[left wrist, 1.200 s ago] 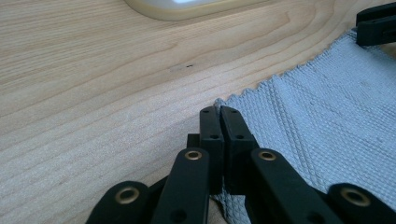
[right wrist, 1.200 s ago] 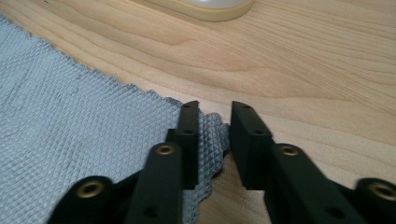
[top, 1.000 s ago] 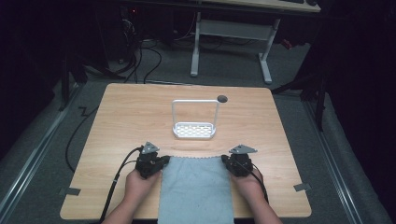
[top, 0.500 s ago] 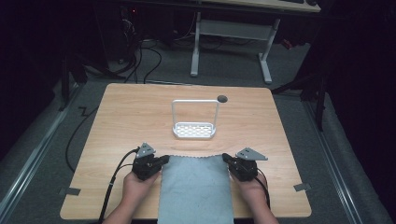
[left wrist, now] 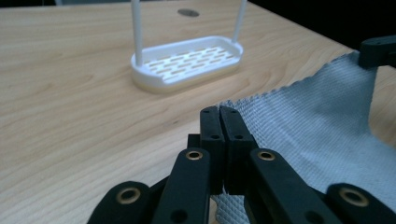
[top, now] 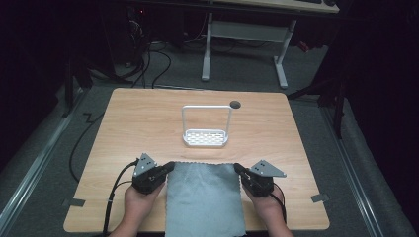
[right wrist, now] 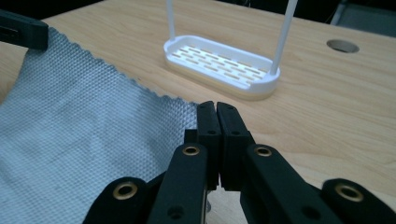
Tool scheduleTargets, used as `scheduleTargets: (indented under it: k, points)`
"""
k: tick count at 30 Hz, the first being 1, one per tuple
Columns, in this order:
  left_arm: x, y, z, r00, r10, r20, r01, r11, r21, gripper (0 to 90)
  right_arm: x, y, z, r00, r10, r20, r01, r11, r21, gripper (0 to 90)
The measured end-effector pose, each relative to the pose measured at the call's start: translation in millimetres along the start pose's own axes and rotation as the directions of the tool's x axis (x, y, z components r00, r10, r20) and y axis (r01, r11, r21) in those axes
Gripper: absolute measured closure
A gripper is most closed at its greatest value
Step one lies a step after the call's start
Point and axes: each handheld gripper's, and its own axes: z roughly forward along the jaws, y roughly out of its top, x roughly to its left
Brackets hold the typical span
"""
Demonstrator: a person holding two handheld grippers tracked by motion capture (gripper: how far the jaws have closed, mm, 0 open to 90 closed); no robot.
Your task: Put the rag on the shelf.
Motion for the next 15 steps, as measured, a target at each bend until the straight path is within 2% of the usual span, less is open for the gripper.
scheduleTargets:
  k: [1,2,5,7,10,12,13,15]
  points:
    - [-1.4,2.0,-0.7,1.0000,0.007,0.002,-0.007,1.0000,-0.004,89.1,0.4,1.1,-1.0,1.0000,-0.003,0.000,0.003,1.000,-0.006,89.4]
    - [-3.2,5.0,-1.5,0.9994,0.034,-0.013,-0.034,0.9994,-0.009,89.2,2.1,4.8,-3.2,1.0000,-0.005,-0.002,0.005,1.000,-0.024,89.5]
    - [-4.0,7.5,-2.3,0.9992,0.038,-0.011,-0.038,0.9991,-0.017,89.3,2.7,7.8,-4.7,1.0000,-0.006,0.002,0.006,0.999,-0.038,89.5]
    - [-5.0,9.0,-0.8,0.9978,0.064,-0.018,-0.065,0.9978,-0.014,89.3,4.4,10.1,-4.9,0.9999,-0.010,0.012,0.011,0.999,-0.053,89.5]
    - [0.0,13.3,0.6,0.9990,0.044,-0.011,-0.044,0.9987,-0.025,89.3,4.2,14.2,-1.7,1.0000,-0.005,0.009,0.005,0.998,-0.063,89.5]
    - [1.1,16.4,0.3,0.9990,0.044,-0.010,-0.044,0.9985,-0.032,89.4,3.6,16.5,-1.5,1.0000,0.000,0.007,0.000,0.998,-0.067,89.4]
    - [1.7,22.2,-0.5,0.9986,0.052,-0.014,-0.052,0.9977,-0.043,89.4,2.7,23.0,-2.2,1.0000,-0.005,0.008,0.005,0.997,-0.082,89.5]
    - [2.4,28.9,-2.4,0.9991,0.041,-0.006,-0.042,0.9969,-0.067,89.5,1.7,29.7,-4.7,0.9998,-0.012,0.014,0.013,0.995,-0.100,89.5]
